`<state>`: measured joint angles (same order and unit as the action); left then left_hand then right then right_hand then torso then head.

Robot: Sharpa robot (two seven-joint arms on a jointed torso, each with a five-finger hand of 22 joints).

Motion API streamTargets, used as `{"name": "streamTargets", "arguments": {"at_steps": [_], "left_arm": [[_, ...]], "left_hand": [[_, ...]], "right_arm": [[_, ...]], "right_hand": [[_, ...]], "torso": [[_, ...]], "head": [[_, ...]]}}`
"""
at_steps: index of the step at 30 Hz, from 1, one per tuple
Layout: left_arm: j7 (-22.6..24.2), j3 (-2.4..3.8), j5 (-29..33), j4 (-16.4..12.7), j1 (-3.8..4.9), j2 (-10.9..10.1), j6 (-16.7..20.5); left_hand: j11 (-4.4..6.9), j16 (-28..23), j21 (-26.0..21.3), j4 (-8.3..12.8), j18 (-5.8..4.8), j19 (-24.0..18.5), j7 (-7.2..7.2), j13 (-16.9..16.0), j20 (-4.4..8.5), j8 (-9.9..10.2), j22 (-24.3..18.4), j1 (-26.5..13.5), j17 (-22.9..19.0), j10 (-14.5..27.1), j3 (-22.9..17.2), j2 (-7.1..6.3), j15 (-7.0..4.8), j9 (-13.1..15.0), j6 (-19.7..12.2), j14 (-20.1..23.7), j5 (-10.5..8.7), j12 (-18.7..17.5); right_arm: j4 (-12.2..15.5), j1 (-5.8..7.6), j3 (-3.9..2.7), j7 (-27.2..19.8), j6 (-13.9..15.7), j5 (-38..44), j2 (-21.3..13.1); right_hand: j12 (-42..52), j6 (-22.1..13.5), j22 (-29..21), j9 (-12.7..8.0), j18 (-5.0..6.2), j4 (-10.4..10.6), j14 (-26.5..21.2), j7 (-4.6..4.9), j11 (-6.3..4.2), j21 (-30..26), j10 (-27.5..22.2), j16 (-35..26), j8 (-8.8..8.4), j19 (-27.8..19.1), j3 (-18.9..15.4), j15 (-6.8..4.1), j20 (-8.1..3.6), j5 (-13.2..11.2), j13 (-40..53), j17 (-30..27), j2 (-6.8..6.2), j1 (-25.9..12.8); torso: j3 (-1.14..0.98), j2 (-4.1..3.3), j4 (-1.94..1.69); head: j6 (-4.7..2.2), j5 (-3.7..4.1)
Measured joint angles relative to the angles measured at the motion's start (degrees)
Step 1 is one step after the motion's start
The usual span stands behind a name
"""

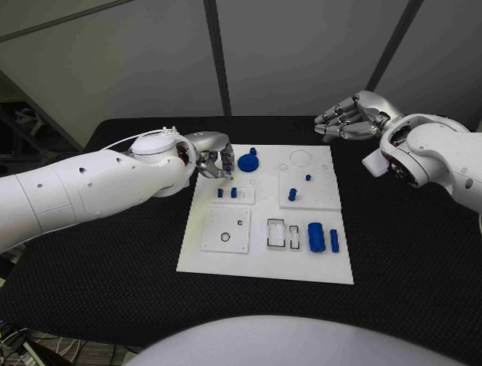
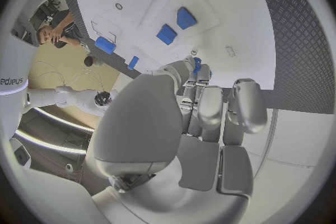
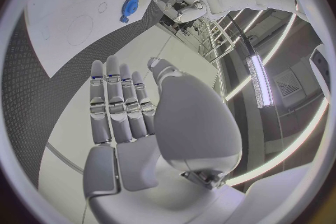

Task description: Assemble the parts on the task board

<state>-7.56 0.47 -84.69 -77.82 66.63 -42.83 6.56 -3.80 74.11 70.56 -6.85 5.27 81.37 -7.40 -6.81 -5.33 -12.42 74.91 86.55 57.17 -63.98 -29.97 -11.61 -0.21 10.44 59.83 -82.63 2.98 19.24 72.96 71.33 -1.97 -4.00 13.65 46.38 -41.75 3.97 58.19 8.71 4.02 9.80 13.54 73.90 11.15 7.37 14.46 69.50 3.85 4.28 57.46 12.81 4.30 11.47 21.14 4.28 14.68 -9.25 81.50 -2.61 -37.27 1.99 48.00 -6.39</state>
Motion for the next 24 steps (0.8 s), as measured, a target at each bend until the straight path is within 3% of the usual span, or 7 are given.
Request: {"name": "streamTargets", "arguments": {"at_steps": [24], "left_arm": [[-0.30,-0.02,0.35,1.37,-0.50,1.67,-1.89]], "left_hand": [[0.22,0.00,0.00,-0.01,0.00,0.00,0.04,0.03,0.00,0.21,0.00,-0.47,-0.24,-0.24,0.01,0.01,0.00,-0.12,0.37,0.00,0.00,-0.28]], "right_arm": [[-0.01,-0.01,0.00,0.00,-0.02,0.00,0.05]], "right_hand": [[0.00,0.00,0.01,0.00,0.00,0.00,0.00,0.00,0.00,0.00,0.00,0.00,0.00,0.00,0.00,0.00,0.00,0.00,0.00,0.00,0.00,0.00]], "torso": [[-0.03,0.01,0.07]], "head": [[0.08,0.21]]}}
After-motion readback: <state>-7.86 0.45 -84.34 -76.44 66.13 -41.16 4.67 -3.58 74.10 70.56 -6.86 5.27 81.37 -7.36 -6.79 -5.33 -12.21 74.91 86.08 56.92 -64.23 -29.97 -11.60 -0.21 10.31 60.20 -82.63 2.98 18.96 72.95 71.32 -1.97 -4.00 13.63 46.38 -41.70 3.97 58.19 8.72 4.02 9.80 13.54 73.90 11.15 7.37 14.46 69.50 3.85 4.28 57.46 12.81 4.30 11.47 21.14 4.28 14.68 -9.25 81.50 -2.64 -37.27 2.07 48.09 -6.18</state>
